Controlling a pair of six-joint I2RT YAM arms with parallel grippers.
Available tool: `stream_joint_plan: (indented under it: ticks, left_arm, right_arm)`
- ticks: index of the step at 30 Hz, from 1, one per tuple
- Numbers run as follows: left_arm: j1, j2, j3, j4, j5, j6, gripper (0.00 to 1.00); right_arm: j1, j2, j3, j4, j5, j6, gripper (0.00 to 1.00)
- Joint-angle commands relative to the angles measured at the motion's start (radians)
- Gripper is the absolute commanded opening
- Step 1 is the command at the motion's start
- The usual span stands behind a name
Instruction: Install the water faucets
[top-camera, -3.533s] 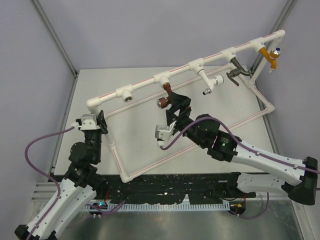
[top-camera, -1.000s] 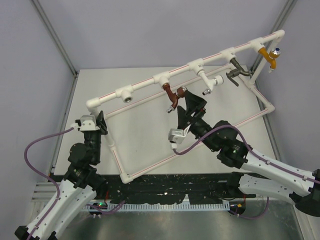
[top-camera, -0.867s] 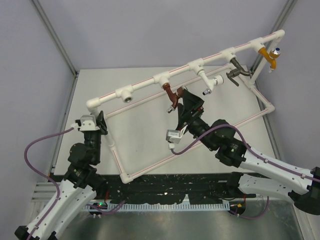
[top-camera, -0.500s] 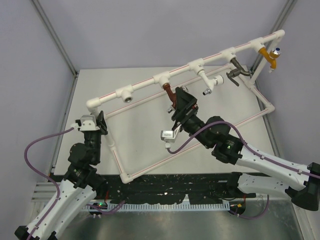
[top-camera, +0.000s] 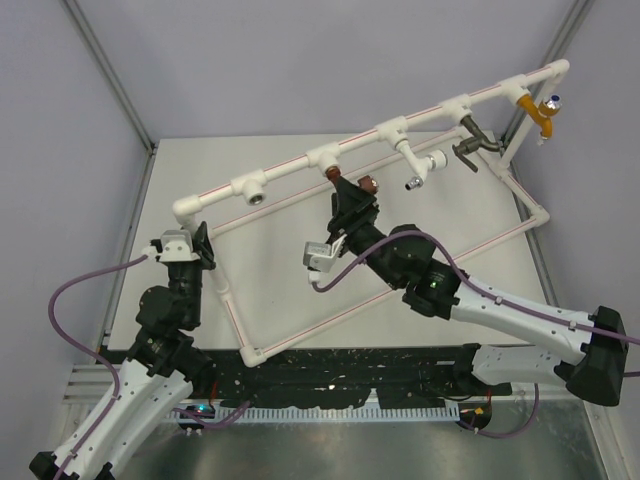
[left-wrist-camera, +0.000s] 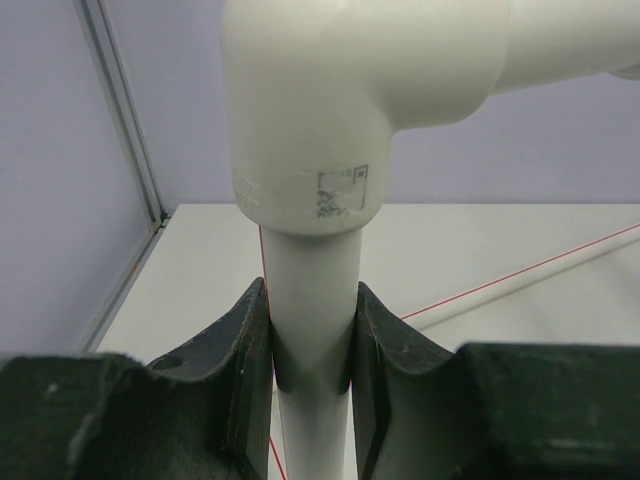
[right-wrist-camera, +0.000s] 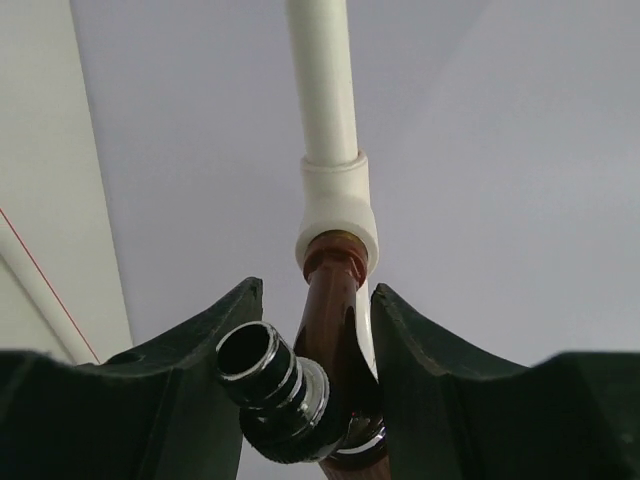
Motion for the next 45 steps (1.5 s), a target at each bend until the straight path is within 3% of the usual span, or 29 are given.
stream_joint_plan:
  ticks: [1, 5, 8, 15, 20, 23, 25, 27, 29, 33, 39, 42, 45]
  left_arm:
    - [-0.011, -0.001, 0.015, -0.026, 0.057, 0.009, 0.0]
    - [-0.011, -0.001, 0.015, -0.026, 0.057, 0.009, 0.0]
    - [-0.011, -0.002, 0.014, -0.026, 0.057, 0.009, 0.0]
    - [-0.011, -0.001, 0.015, -0.026, 0.06, 0.006, 0.0]
    - [-0.011, -0.002, 0.014, -0.027, 0.06, 0.008, 0.0]
    - [-0.011, -0.002, 0.014, -0.026, 0.062, 0.006, 0.0]
    - [-0.011, -0.001, 0.014, -0.026, 0.063, 0.006, 0.0]
    - [-0.011, -0.002, 0.014, -0.026, 0.063, 0.006, 0.0]
    - [-0.011, -0.002, 0.014, -0.026, 0.062, 0.006, 0.0]
    - [-0.011, 0.001, 0.014, -0.027, 0.06, 0.006, 0.0]
    - [-0.011, 0.004, 0.015, -0.027, 0.06, 0.005, 0.0]
    - [-0.011, 0.004, 0.015, -0.027, 0.065, 0.006, 0.0]
    - [-0.011, 0.009, 0.015, -0.027, 0.066, 0.006, 0.0]
  right_arm:
    - [-0.01, 0.026, 0.024, 0.083, 0.041, 0.366, 0.48]
    - [-0.013, 0.039, 0.007, 0.243, 0.102, 0.778, 0.28]
    - [-0.016, 0.033, -0.025, 0.364, 0.167, 1.181, 0.1]
    - [-0.056, 0.034, -0.103, 0.641, 0.285, 2.096, 0.08]
    - [-0.057, 0.045, -0.1, 0.761, 0.407, 2.385, 0.08]
    - [-0.057, 0.02, -0.08, 0.723, 0.487, 2.525, 0.09]
    - [-0.057, 0.002, -0.069, 0.691, 0.521, 2.561, 0.16]
    - [-0.057, -0.007, -0.066, 0.668, 0.532, 2.54, 0.27]
    - [-0.057, -0.009, -0.08, 0.723, 0.503, 2.381, 0.58]
    - [-0.057, -0.004, -0.131, 0.904, 0.374, 2.005, 0.84]
    - [-0.085, -0.104, -0.183, 0.873, 0.08, 1.499, 0.95]
    - [-0.091, -0.179, -0.154, 0.664, -0.061, 1.188, 0.96]
    - [-0.091, -0.223, -0.112, 0.447, -0.161, 0.994, 0.96]
